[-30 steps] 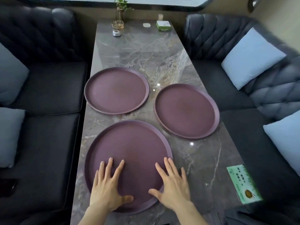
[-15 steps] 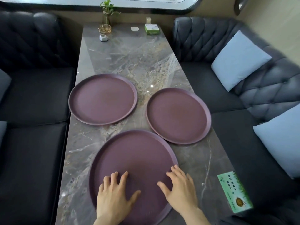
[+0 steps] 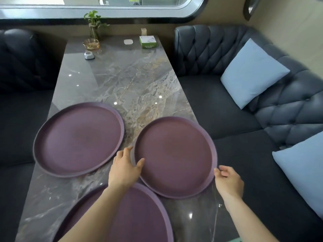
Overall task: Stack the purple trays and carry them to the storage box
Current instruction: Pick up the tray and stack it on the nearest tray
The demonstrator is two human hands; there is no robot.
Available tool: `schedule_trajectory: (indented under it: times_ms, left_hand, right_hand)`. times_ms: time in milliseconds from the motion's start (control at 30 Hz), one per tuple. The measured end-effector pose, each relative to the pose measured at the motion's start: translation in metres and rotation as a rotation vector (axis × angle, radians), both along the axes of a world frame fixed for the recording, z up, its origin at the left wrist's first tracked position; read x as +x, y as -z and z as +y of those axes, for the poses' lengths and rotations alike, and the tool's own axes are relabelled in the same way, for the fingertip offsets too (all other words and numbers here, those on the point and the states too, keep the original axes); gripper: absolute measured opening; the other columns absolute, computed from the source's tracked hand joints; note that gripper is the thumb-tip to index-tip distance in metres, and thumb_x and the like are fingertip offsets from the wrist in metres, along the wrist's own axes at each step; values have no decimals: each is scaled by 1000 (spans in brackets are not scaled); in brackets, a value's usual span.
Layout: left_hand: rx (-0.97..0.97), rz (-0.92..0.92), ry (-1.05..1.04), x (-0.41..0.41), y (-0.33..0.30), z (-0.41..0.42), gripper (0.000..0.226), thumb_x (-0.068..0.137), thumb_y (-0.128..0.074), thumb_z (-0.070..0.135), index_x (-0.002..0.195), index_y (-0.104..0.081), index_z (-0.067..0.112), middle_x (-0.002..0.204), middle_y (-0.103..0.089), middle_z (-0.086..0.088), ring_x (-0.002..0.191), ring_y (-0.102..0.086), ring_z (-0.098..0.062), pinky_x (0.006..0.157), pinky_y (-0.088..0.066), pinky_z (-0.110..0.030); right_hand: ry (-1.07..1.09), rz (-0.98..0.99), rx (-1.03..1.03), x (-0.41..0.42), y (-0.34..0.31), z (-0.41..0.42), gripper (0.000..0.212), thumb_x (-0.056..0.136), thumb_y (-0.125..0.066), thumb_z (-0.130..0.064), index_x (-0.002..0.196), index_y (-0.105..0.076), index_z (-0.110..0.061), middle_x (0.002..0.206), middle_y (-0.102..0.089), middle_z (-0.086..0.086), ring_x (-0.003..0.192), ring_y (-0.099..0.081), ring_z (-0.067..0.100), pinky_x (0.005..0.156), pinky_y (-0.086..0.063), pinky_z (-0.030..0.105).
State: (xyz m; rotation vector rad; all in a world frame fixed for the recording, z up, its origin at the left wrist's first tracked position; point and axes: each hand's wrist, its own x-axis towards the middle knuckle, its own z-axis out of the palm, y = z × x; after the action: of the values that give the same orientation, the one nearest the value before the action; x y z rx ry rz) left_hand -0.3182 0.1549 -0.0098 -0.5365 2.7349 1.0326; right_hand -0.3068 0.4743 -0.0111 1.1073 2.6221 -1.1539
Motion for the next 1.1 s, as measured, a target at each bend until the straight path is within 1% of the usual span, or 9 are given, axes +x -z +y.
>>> schedule_trajectory:
  times_ms: [67, 133, 233, 333, 433, 667, 900, 1000, 1100]
  left_hand:
    - [34, 10, -18, -23, 6, 9, 90, 82, -68, 51, 154, -17, 33, 157, -26, -3, 143, -33, -26, 107, -41, -49]
    - [42, -27, -51, -40, 13, 18, 108, 76, -73, 54, 156, -2, 39, 164, -10, -5, 149, -19, -29, 114, -33, -51]
    - [42, -139, -84, -58, 22, 29, 126, 65, -76, 66, 153, 11, 44, 166, 4, -8, 152, -7, -32, 119, -21, -53]
    - [53, -207, -50, -66, 28, 39, 137, 57, -81, 66, 152, 15, 46, 166, -1, -13, 152, -7, -34, 120, -20, -52]
    - [31, -222, -59, -67, 30, 47, 141, 51, -84, 64, 152, 12, 46, 164, -7, -13, 150, -8, -34, 118, -23, -53]
    - [97, -169, -110, -70, 22, 47, 138, 50, -88, 58, 155, 0, 42, 154, -23, -12, 144, -15, -34, 116, -27, -51]
    - [23, -27, -142, -46, -8, 35, 127, 60, -86, 57, 157, -11, 25, 150, -30, -10, 141, -22, -31, 114, -30, -45]
    - [2, -7, -205, -16, -20, 14, 126, 60, -86, 55, 157, -12, 22, 144, -32, -12, 138, -25, -33, 109, -35, -46]
    - [-23, -35, -264, 26, -29, -18, 121, 62, -85, 55, 156, -17, 20, 142, -35, -13, 137, -30, -33, 104, -39, -48]
  right_hand:
    - [-15, -41, -31, -23, 5, 8, 50, 87, -65, -42, 134, -54, -27, 134, -58, 5, 118, -58, 28, 94, -50, 47]
    - [-60, -98, -69, -40, 10, 10, 74, 84, -66, -52, 148, -35, -31, 152, -41, 6, 135, -45, 30, 104, -44, 52]
    - [-138, -122, -128, -61, 15, 7, 103, 73, -71, -63, 155, -14, -36, 163, -17, 4, 148, -24, 29, 113, -33, 55]
    - [-200, -146, -169, -74, 21, -2, 116, 63, -76, -69, 154, -10, -39, 164, -12, 3, 147, -27, 30, 112, -34, 55]
    - [-236, -166, -90, -80, 24, -13, 118, 58, -75, -73, 153, -16, -36, 157, -20, 9, 137, -39, 34, 105, -42, 54]
    - [-185, -180, -16, -82, 12, -19, 111, 61, -76, -71, 152, -26, -32, 148, -32, 15, 134, -38, 38, 97, -46, 52]
    - [-200, -124, 55, -58, -17, -31, 109, 61, -75, -71, 151, -29, -29, 144, -37, 17, 131, -42, 39, 96, -46, 49]
    - [-246, -102, 80, -37, -30, -51, 109, 62, -71, -74, 151, -29, -29, 142, -39, 16, 127, -47, 37, 91, -47, 46]
    - [-297, -95, 89, -8, -39, -80, 106, 64, -67, -77, 151, -29, -28, 141, -40, 16, 128, -47, 34, 100, -45, 48]
